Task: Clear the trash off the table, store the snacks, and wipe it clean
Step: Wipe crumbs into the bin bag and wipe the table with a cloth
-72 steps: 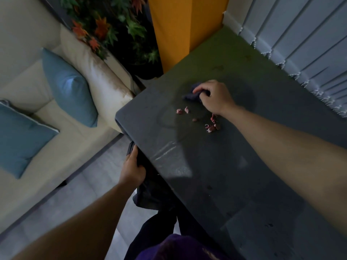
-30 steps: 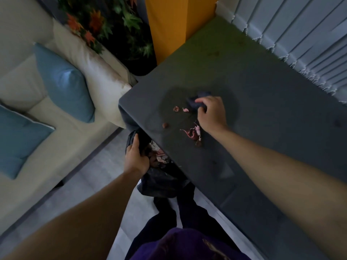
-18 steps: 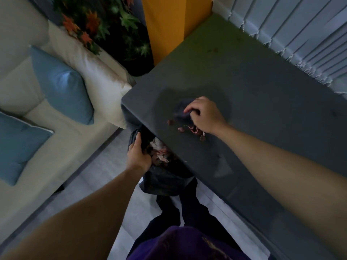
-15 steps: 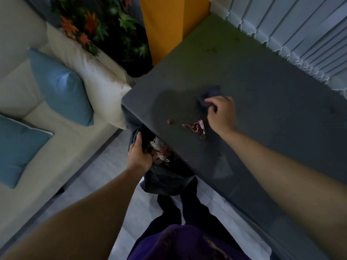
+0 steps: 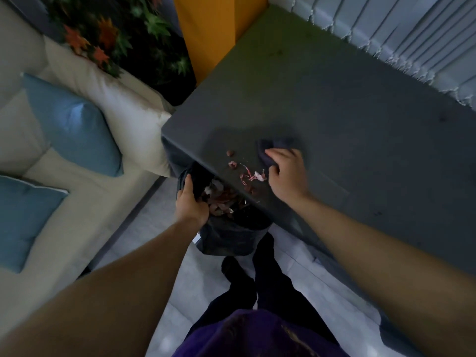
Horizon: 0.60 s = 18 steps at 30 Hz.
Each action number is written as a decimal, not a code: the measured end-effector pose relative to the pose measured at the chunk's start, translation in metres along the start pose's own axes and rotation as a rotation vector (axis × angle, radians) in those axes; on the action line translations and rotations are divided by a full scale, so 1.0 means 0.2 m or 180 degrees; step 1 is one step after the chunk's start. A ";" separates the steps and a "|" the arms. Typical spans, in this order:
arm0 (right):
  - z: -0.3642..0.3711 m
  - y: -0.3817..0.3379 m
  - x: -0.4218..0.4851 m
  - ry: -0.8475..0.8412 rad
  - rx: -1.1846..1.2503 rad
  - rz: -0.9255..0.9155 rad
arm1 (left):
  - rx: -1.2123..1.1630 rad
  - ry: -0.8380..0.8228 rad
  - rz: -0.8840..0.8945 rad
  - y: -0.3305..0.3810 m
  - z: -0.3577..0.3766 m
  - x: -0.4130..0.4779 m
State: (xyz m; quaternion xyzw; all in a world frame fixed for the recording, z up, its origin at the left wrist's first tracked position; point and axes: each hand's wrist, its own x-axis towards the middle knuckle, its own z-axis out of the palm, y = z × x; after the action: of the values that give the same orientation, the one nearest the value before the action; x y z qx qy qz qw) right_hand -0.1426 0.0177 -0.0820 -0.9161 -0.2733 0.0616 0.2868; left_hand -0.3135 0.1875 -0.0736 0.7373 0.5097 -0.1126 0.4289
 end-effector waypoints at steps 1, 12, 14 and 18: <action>0.02 -0.03 -0.03 -0.0103 0.0011 -0.0166 | 0.0005 0.0011 -0.0005 -0.01 0.00 0.00; 0.03 -0.15 -0.08 0.0153 0.0500 -0.0703 | -0.0084 -0.0064 -0.0011 -0.01 0.01 -0.01; 0.03 -0.17 0.04 0.0436 0.0415 -0.0026 | -0.0109 -0.0070 -0.0001 -0.02 0.00 -0.01; 0.12 -0.23 0.20 -0.0286 0.0079 0.0061 | -0.0061 -0.0046 0.0033 -0.03 -0.01 0.00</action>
State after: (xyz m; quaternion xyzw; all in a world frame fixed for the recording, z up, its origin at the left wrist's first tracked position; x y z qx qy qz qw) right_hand -0.1375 0.0822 -0.0734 -0.9113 -0.2764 0.1088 0.2850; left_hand -0.3193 0.1902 -0.0761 0.7350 0.5038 -0.1107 0.4402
